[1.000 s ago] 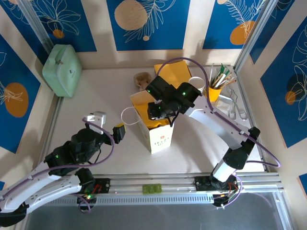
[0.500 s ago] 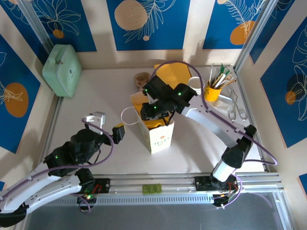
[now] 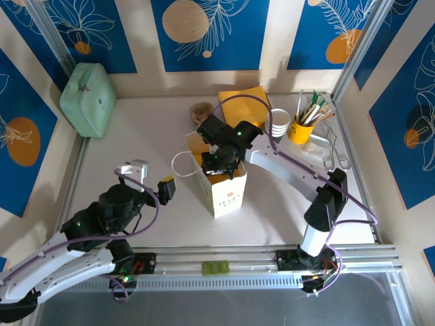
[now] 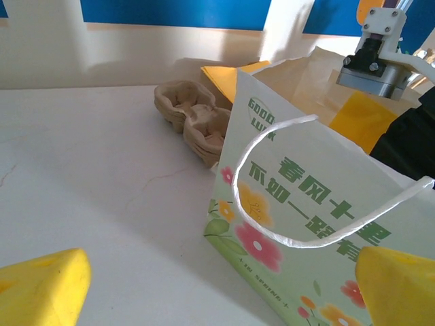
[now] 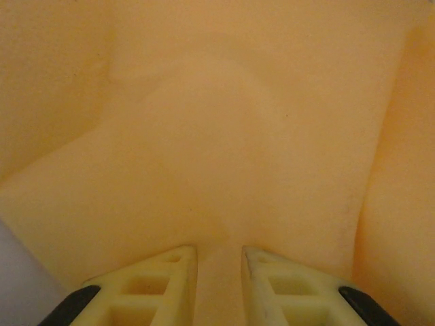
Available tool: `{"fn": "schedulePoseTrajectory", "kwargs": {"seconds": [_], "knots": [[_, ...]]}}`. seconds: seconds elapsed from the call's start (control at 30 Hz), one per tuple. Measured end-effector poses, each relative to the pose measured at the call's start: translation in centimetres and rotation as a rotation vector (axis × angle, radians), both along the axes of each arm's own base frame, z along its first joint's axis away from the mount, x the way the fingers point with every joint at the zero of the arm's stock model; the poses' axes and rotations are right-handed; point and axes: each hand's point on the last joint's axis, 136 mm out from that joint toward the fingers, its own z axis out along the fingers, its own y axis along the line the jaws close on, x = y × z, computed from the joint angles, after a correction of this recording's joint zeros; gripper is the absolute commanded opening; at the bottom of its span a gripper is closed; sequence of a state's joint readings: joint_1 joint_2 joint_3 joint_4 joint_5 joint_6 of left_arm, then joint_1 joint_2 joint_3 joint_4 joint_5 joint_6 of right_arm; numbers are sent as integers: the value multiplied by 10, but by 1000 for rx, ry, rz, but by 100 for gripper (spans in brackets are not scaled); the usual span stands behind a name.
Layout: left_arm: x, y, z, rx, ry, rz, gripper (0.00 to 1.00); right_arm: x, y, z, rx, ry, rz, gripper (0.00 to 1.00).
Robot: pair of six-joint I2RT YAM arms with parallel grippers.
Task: Pack the takeout coffee
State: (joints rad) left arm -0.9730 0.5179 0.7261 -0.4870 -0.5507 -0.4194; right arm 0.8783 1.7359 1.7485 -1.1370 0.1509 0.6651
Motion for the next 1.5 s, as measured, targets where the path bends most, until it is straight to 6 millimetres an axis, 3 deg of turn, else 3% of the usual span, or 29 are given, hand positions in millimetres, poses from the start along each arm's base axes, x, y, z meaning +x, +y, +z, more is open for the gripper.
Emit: {"fn": "schedulePoseTrajectory", "kwargs": {"seconds": [0.13, 0.43, 0.63, 0.8, 0.9, 1.0, 1.17, 1.23, 1.37, 1.5], "knots": [[0, 0, -1, 2, 2, 0, 99, 3, 4, 15, 27, -23, 5, 26], [1, 2, -2, 8, 0, 10, 99, 12, 11, 85, 161, -182, 47, 38], [4, 11, -4, 35, -7, 59, 99, 7, -10, 139, 248, -354, 75, 54], [10, 28, -2, 99, -16, 150, 99, 3, -55, 164, 281, -500, 31, 66], [17, 40, 0, 141, -23, 220, 99, 8, -93, 160, 274, -553, -46, 73], [23, 53, 0, 180, -27, 283, 99, 17, -137, 142, 241, -587, -139, 81], [35, 86, -7, 233, -21, 413, 99, 33, -226, 80, 129, -592, -371, 98], [40, 99, -15, 251, -4, 465, 99, 33, -254, 59, 89, -585, -459, 99], [54, 109, -35, 301, 13, 531, 99, 20, -296, 26, 44, -612, -612, 99], [69, 106, -57, 366, -4, 540, 99, 11, -321, 9, 37, -689, -731, 99]]}}
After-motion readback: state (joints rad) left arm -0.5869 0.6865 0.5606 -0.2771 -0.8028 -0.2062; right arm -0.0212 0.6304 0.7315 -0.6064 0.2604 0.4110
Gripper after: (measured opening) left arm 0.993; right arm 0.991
